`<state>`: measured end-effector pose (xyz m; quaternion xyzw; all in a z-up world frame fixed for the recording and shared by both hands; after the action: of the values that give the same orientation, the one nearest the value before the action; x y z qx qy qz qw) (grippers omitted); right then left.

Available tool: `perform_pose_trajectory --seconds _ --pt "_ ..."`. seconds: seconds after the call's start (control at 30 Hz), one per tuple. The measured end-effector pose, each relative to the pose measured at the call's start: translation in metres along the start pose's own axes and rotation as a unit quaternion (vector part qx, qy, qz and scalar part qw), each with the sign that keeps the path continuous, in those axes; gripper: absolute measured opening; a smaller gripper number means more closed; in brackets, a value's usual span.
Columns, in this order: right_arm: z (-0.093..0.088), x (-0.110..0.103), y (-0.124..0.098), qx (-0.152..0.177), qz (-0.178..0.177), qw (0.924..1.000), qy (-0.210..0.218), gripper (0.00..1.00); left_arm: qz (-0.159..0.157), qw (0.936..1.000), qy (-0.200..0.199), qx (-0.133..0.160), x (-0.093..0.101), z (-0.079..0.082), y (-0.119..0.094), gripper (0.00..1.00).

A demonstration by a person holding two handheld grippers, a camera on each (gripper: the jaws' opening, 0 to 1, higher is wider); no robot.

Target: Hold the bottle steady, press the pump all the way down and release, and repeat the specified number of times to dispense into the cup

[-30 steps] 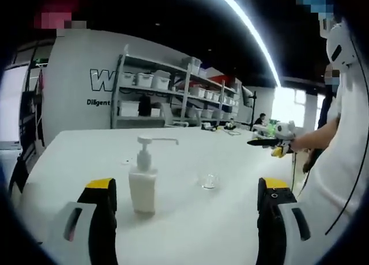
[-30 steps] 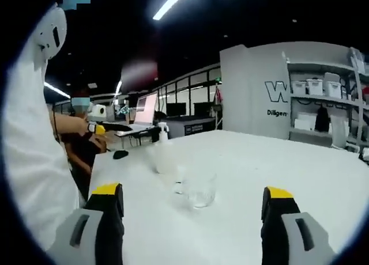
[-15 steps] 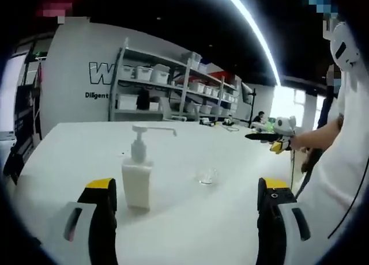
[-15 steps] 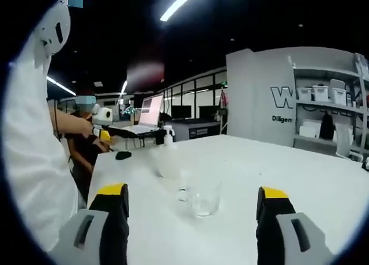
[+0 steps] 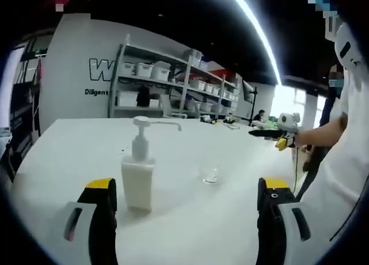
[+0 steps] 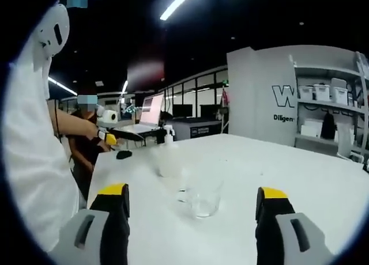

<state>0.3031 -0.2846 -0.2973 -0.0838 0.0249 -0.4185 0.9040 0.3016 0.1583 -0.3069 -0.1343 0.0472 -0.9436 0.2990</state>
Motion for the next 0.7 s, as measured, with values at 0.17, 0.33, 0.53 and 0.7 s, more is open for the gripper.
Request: perform_pose_trajectory --seconds 0.17,0.33,0.53,0.7 --pt "-0.001 0.0 0.0 -0.006 0.003 1.0 -0.002 0.89 0.001 0.9999 -0.01 0.0 -0.008 -0.004 0.007 1.0" --pt "0.0 0.002 0.0 -0.009 0.001 0.9999 -0.005 0.89 0.018 0.9998 0.002 0.0 -0.015 -0.007 0.011 1.0" --pt "0.004 0.007 0.001 -0.008 0.001 0.9999 -0.011 0.88 0.034 0.9994 0.005 0.002 -0.029 -0.013 0.019 1.0" --pt "0.004 0.009 0.001 -0.011 -0.001 0.9999 -0.011 0.88 0.041 0.9992 0.002 0.003 -0.038 -0.017 0.028 1.0"
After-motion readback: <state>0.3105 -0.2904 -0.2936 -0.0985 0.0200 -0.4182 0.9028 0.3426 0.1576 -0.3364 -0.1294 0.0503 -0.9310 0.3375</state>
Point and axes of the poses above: the point that each gripper's makers call its tool centre point, and the gripper's own axes: y roughly forward along the fingers, x roughly to its right, z roughly out of its top, the point moved 10 cm from there along -y, roughly backward along the fingers, and after that the axes turned 11 degrees about -z, right-handed, at the moved point
